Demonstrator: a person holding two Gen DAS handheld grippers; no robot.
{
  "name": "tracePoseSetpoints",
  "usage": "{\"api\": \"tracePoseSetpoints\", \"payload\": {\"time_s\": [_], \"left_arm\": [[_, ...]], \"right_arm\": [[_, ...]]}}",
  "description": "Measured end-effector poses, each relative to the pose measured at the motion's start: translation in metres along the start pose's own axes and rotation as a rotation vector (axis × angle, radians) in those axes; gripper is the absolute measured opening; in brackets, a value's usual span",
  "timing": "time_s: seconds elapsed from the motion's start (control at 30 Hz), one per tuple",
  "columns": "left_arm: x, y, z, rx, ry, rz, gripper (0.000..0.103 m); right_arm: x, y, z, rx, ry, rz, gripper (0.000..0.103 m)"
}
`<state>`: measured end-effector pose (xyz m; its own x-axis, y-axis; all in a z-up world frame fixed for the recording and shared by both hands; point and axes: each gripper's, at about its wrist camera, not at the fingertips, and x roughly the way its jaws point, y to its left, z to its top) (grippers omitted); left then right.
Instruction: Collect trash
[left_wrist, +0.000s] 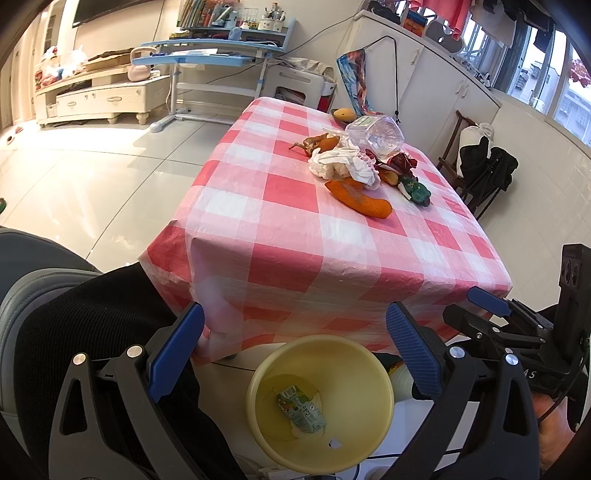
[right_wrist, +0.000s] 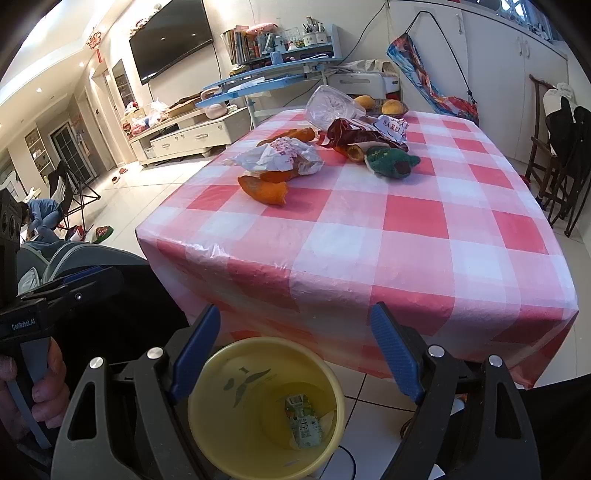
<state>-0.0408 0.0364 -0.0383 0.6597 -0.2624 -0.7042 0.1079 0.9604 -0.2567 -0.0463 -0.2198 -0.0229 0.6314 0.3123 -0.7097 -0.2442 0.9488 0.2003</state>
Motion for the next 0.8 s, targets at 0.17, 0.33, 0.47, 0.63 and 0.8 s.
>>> {"api": "tracePoseSetpoints", "payload": {"time_s": [0.17,0.33,0.47,0.63,0.8], "left_arm": [[0.0,0.003,-0.001,-0.019,-0.003,0.001,0.095],[-0.004,0.008,0.0,-0.043,-0.016,-0.002,0.095],[-0.006,0.009,-0.001,-0.05,-0.023,0.001,0.095],[-0.007,0.012,0.001,-0.065,-0.027,0.0,0.095],[-0.005,0.013,0.002,-0.071,-0.022,0.006,0.095]], "right_arm": [[0.0,0.008,0.004,-0.029,-0.006,0.013,0.08],[0.002,0.03,0.022,-0.108,-0.033,0.059,0.08],[0.013,0.049,0.043,-0.175,-0.049,0.086,0.078],[0.033,0.075,0.07,-0.295,-0.066,0.079,0.074],[0.066,0.087,0.102,-0.382,-0.06,0.006,0.073]]}}
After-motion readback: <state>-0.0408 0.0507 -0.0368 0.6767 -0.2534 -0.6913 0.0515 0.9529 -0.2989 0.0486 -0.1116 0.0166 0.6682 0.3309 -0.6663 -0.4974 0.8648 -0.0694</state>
